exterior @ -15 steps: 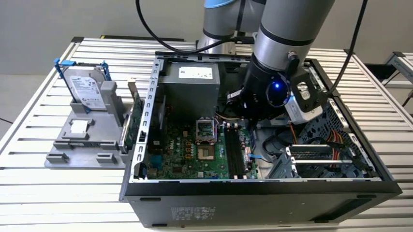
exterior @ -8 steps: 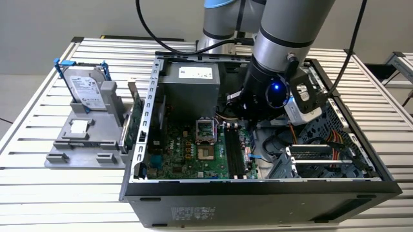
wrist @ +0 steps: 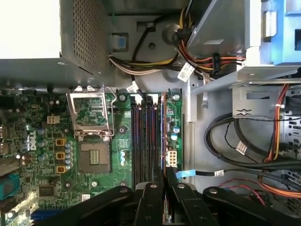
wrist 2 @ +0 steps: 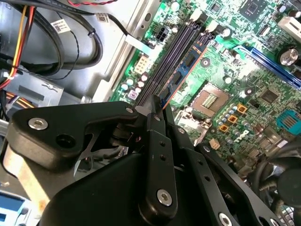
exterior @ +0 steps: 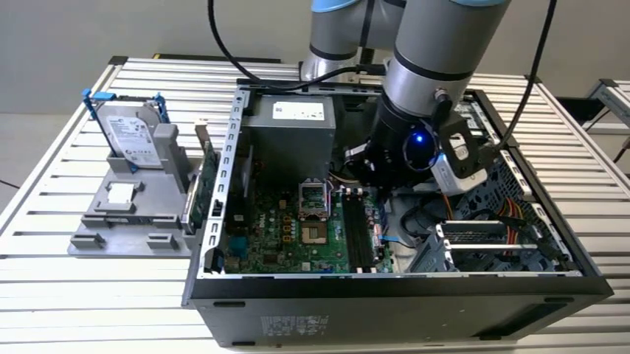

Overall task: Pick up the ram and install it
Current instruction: 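Insert the ram into the slot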

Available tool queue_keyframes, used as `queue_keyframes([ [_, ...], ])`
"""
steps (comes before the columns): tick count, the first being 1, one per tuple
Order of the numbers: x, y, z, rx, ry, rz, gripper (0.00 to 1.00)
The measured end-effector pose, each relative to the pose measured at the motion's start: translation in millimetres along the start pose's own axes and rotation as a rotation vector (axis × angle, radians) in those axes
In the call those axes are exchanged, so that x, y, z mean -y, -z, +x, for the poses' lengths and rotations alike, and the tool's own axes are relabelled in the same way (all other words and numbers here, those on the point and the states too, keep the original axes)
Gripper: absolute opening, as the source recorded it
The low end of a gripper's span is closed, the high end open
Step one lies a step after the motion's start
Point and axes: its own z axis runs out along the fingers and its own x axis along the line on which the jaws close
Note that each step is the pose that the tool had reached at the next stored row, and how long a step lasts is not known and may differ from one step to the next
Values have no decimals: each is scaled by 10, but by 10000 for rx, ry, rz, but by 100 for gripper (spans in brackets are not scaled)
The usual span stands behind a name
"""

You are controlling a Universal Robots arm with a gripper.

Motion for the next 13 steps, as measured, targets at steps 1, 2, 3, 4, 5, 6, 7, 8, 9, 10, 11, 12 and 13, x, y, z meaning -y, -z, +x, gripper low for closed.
queue_keyframes([
  [1,1,-10,0,-1,3,2,0],
  [2,2,-20,0,-1,4,2,0],
  [3,3,-31,1,0,4,2,0],
  [4,4,-41,1,-1,5,1,0],
  [5,5,-51,0,-1,6,2,0],
  [6,6,-63,0,-1,6,2,0],
  [7,7,-76,0,0,5,1,0],
  [8,7,-86,0,-1,6,1,0],
  [9,8,-93,0,-1,6,1,0],
  [10,9,-99,0,0,6,2,0],
  [11,9,-104,0,-1,6,2,0],
  [12,10,-112,0,-1,6,1,0],
  [13,10,-121,0,0,6,1,0],
])
